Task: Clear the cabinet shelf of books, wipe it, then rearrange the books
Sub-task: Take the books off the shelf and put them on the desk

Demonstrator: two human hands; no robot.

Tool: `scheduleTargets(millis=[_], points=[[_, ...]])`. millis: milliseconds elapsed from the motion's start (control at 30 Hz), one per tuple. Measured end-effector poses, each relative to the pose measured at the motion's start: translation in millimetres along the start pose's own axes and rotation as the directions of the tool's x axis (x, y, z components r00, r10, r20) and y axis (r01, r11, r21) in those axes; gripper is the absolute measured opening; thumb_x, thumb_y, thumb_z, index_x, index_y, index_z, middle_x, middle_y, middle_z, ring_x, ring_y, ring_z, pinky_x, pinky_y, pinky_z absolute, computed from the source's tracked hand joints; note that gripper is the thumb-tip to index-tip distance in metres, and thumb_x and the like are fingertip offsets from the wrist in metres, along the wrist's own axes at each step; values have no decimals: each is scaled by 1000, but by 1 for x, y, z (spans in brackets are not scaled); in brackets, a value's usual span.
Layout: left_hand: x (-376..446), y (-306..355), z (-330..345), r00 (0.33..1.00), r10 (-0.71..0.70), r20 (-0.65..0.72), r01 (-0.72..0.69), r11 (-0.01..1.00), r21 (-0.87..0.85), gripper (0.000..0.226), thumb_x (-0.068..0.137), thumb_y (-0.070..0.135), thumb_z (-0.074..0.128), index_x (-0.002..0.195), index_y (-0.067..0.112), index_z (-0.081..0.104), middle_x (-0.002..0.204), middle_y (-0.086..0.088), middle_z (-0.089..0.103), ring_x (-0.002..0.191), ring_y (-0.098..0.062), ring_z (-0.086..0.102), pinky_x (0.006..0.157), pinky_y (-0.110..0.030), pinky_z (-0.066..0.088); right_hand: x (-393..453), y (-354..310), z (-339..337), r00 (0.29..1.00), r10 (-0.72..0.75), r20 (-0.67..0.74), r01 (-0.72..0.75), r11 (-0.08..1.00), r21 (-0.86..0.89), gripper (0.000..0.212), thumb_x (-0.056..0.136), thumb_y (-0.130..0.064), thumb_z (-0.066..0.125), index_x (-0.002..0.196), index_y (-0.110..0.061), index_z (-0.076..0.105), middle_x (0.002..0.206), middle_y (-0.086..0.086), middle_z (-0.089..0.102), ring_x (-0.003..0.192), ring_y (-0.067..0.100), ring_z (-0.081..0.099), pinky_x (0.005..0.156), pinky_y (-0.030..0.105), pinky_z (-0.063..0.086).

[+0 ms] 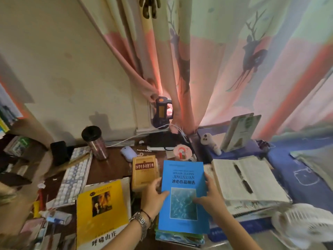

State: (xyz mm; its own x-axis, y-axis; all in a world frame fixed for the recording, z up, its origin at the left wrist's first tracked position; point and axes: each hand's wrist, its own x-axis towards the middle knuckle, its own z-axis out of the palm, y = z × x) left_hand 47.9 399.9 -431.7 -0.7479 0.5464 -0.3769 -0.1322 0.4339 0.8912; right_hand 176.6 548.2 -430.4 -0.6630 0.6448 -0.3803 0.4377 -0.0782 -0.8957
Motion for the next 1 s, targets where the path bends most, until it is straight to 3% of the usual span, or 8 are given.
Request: scheduleTargets(millis=[200, 367, 467, 667, 833, 933, 1000], points=[[10, -14, 2, 1000, 0, -18, 2, 994, 106, 45, 85, 8, 65, 128, 16, 54, 104, 9, 66, 88, -15, 68, 80, -45, 57, 6, 16, 4, 1000, 15, -1, -15, 999, -47, 100, 71, 12, 69, 149, -28, 22, 132, 0, 54, 114, 18, 57, 84, 34, 53], [9, -8, 3, 999, 8, -35, -2, 987, 161, 45, 85, 8, 64, 127, 20, 54, 112, 5, 68, 85, -7, 68, 75, -34, 59, 4, 15, 4, 1000, -1, -5, 0, 991, -131, 99, 73, 6, 71, 149, -31, 20, 129, -6, 55, 114, 15, 56, 89, 35, 51], [9, -7, 2, 999, 29, -38, -21, 979, 202, 44, 85, 8, 64, 127, 16, 55, 109, 5, 69, 85, -7, 68, 75, -36, 59, 5, 14, 2, 1000, -12, -11, 9, 967, -253, 101, 72, -5, 76, 151, -30, 18, 124, -8, 58, 109, 14, 59, 85, 35, 54], [9, 0, -3, 998, 40, 38, -51, 939, 340, 43, 89, 16, 61, 129, 19, 49, 113, 7, 68, 83, -9, 68, 71, -32, 58, 8, 18, 2, 998, -39, -42, 18, 909, -416, 91, 71, -19, 81, 147, -19, 31, 135, -4, 51, 120, 15, 51, 92, 41, 53], [3, 9, -9, 995, 69, 77, -101, 804, 586, 37, 92, 28, 57, 127, 25, 48, 117, 9, 65, 89, -12, 66, 66, -25, 55, 1, 5, 2, 998, -66, -24, 40, 813, -581, 80, 80, -31, 75, 146, -18, 31, 135, -2, 51, 119, 17, 51, 93, 37, 51], [-4, 13, -9, 975, 222, 23, -166, 651, 741, 34, 91, 31, 56, 124, 31, 51, 119, 15, 60, 106, -9, 54, 84, -25, 49, -8, -2, -3, 996, -93, 7, 68, 672, -737, 64, 89, -41, 62, 143, -19, 33, 129, -4, 52, 113, 15, 52, 89, 31, 50], [-11, 17, -6, 948, 315, 40, -232, 602, 764, 31, 93, 31, 53, 124, 31, 52, 123, 17, 55, 114, -8, 46, 95, -24, 39, -15, -7, -9, 993, -116, -15, 65, 653, -754, 51, 92, -41, 57, 136, -22, 42, 124, -6, 54, 107, 12, 53, 87, 30, 50]])
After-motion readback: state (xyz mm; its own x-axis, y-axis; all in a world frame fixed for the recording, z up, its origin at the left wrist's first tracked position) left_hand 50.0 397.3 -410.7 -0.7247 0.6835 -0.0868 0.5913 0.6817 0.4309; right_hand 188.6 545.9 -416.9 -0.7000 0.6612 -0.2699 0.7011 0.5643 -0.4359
